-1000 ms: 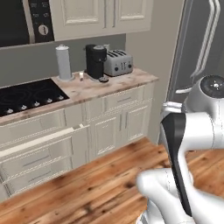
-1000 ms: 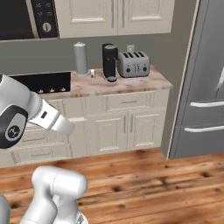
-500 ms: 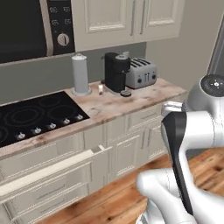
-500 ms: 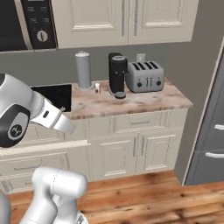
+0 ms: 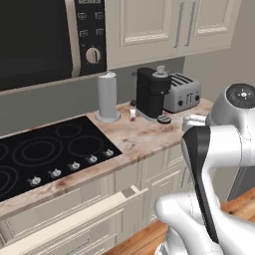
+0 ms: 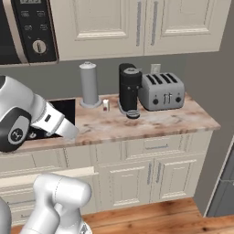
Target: Move the drinks to the dining counter.
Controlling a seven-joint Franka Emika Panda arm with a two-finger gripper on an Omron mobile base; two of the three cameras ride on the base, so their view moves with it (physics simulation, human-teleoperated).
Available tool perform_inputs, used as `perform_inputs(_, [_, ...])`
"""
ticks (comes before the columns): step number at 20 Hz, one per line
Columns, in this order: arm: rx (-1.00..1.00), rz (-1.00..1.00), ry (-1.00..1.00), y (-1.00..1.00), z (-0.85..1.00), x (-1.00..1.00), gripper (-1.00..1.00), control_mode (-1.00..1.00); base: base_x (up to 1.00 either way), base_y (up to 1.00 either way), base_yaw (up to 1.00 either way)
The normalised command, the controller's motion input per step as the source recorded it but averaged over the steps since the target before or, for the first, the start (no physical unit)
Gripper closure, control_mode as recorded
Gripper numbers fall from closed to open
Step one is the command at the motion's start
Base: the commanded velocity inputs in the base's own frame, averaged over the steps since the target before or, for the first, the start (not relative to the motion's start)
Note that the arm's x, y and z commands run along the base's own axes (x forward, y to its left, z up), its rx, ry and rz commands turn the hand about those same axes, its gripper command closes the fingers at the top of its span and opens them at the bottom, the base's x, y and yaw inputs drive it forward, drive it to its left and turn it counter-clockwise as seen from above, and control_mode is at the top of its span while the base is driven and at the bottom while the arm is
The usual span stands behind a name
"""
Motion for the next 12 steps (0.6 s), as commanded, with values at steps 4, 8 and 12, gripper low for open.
perform_inputs(4, [0.0,0.0,0.0,0.0,0.0,0.0,-1.0,1.0,0.21,0.11,0.0])
perform_inputs(8, [0.0,0.0,0.0,0.0,0.0,0.0,-1.0,1.0,0.4,0.0,0.07])
perform_inputs(12, [0.0,0.0,0.0,0.0,0.0,0.0,-1.0,1.0,0.9,0.01,0.02])
